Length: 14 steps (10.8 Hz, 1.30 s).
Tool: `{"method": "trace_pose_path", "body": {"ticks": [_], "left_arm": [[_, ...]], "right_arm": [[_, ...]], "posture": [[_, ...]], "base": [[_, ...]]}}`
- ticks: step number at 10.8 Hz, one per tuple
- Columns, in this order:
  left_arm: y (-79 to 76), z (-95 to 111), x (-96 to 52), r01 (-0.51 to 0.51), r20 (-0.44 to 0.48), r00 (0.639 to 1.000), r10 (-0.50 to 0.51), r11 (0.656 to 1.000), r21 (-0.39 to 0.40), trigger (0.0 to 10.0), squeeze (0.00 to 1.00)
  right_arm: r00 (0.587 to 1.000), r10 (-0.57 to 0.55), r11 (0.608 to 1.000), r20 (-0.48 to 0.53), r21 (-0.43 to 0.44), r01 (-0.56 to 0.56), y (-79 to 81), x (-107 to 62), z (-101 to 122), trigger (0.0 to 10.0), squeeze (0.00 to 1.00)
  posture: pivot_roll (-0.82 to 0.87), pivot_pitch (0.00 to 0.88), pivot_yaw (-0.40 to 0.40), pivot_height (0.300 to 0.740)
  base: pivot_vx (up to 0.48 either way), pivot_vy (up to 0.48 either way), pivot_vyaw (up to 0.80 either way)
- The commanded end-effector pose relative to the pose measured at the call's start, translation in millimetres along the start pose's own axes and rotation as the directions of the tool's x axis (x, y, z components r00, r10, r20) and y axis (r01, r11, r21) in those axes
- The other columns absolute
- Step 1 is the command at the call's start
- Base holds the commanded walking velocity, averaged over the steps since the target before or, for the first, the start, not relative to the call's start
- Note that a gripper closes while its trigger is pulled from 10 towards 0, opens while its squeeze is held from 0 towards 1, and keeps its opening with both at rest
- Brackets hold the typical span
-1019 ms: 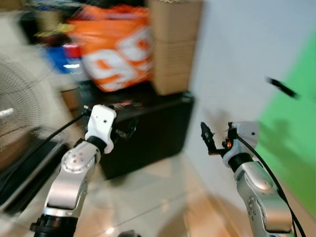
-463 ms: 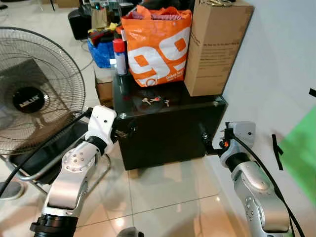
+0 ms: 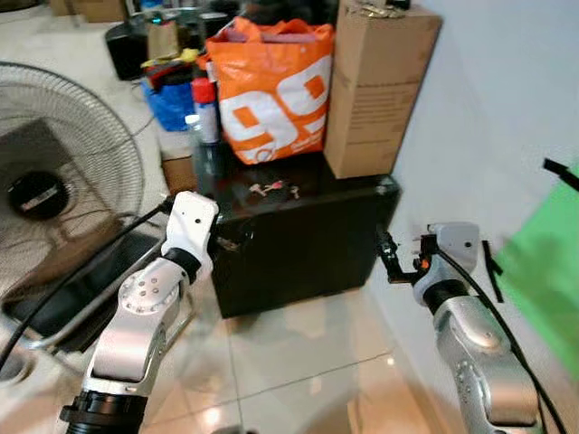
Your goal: Hang keys on a hook
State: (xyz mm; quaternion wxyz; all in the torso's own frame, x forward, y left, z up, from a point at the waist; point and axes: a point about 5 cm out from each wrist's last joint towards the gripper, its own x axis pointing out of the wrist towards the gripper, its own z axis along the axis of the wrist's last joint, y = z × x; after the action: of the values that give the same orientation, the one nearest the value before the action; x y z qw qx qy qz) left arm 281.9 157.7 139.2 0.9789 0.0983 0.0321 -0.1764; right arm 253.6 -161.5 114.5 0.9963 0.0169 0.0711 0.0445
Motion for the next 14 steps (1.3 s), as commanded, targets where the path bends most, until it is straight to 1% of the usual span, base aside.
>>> {"method": "trace_pose_path", "body": {"ticks": [1,2,8,10,11,14], "left_arm": [[0.7,4.9,2.6,0.003,0.013,1.000,-0.003,1.000,-0.002,10.0,0.09],[0.6,5.0,2.9,0.005,0.014,1.000,-0.005,1.000,-0.003,10.0,0.10],[-0.9,4.8,3.7,0.016,0.016,1.000,-0.016,1.000,-0.007,10.0,0.10],[-1.5,4.3,3.6,0.019,0.016,1.000,-0.018,1.000,-0.005,10.0,0.10],[-1.7,4.0,3.2,0.019,0.016,1.000,-0.019,1.000,-0.004,10.0,0.12],[-1.8,3.2,2.4,0.018,0.017,1.000,-0.018,1.000,-0.007,10.0,0.13]], "right_arm": [[1.000,-0.021,1.000,-0.004,0.006,0.021,-4.5,0.0,1.9,10.0,0.00],[1.000,-0.021,1.000,-0.004,0.009,0.021,-4.6,0.1,2.0,10.0,0.00],[0.999,-0.031,0.999,-0.006,0.027,0.031,-5.3,-0.5,1.8,10.0,0.00],[1.000,-0.029,1.000,0.000,0.011,0.029,-5.6,-0.7,2.4,10.0,0.00],[1.000,-0.007,1.000,0.015,0.016,0.007,-3.3,-1.0,4.0,10.0,0.00],[0.999,-0.018,1.000,0.039,-0.006,0.018,-3.6,-1.5,6.9,10.0,0.00]], "posture": [[-0.12,0.000,0.015,0.732],[-0.12,0.000,0.016,0.732],[-0.12,0.000,0.017,0.732],[-0.12,0.000,0.014,0.732],[-0.12,0.000,0.012,0.732],[-0.12,0.000,0.007,0.732]], "base": [[0.326,0.000,0.00],[0.341,0.000,0.00],[0.341,0.000,0.00],[0.343,0.000,0.00],[0.341,0.000,0.00],[0.341,0.000,0.00]]}}
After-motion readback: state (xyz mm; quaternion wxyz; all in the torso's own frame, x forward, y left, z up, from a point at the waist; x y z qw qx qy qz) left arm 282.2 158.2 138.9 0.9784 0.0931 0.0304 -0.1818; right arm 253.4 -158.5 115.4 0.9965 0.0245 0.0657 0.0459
